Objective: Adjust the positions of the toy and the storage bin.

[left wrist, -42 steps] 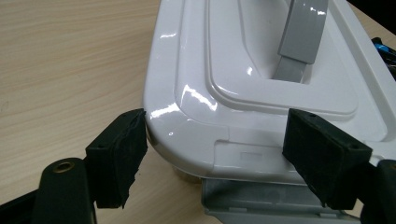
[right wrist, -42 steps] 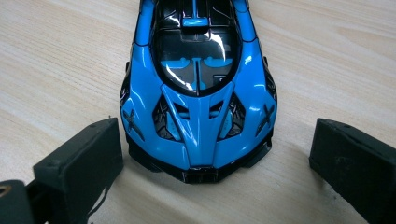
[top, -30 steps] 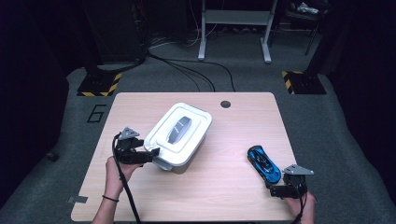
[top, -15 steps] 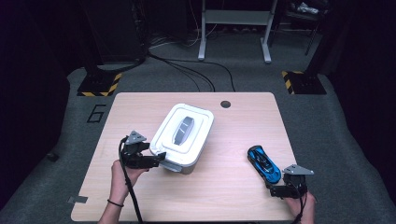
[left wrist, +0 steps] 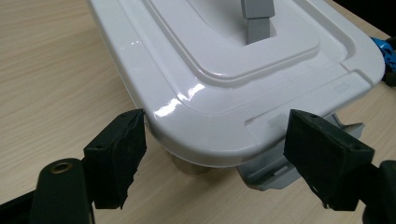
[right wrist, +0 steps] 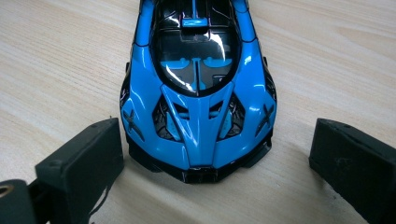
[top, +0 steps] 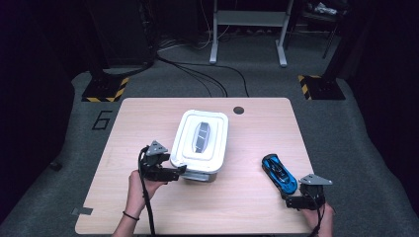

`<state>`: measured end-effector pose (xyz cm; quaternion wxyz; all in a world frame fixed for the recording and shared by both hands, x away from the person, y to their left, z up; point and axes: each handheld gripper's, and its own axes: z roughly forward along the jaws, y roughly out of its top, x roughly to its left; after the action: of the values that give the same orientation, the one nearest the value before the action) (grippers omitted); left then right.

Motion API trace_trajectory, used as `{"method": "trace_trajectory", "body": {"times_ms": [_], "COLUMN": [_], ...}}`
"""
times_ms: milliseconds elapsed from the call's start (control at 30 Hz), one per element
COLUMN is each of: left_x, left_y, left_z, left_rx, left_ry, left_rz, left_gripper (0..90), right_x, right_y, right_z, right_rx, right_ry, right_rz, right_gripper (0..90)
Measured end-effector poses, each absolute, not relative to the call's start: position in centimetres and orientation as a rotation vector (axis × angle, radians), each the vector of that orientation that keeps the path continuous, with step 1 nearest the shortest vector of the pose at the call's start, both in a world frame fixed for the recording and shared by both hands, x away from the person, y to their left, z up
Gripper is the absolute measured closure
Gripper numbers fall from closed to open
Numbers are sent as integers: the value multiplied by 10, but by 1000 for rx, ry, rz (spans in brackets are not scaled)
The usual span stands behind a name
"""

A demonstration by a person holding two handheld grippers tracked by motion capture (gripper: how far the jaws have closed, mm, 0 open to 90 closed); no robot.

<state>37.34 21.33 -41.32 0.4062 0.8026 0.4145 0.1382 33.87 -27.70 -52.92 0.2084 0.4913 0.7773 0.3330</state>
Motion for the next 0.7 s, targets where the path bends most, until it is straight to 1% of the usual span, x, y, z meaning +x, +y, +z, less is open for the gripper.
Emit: {"method": "trace_trajectory", "body": {"times_ms": [400,700], "left_x": [375,374], "left_y": [191,175], "left_z": [-411,-411], "left_rx": [2046,2051], "left_ry": [985,950], "left_rz": [331,294], "left_gripper": [212,232], "right_x": [339,338], "right_y": [-277,-277], "right_z": [-529,-529], "right_rx": [1376,1376], "right_ry": [2162,2161], "right_rz": [929,928], "right_gripper": [22,23]}}
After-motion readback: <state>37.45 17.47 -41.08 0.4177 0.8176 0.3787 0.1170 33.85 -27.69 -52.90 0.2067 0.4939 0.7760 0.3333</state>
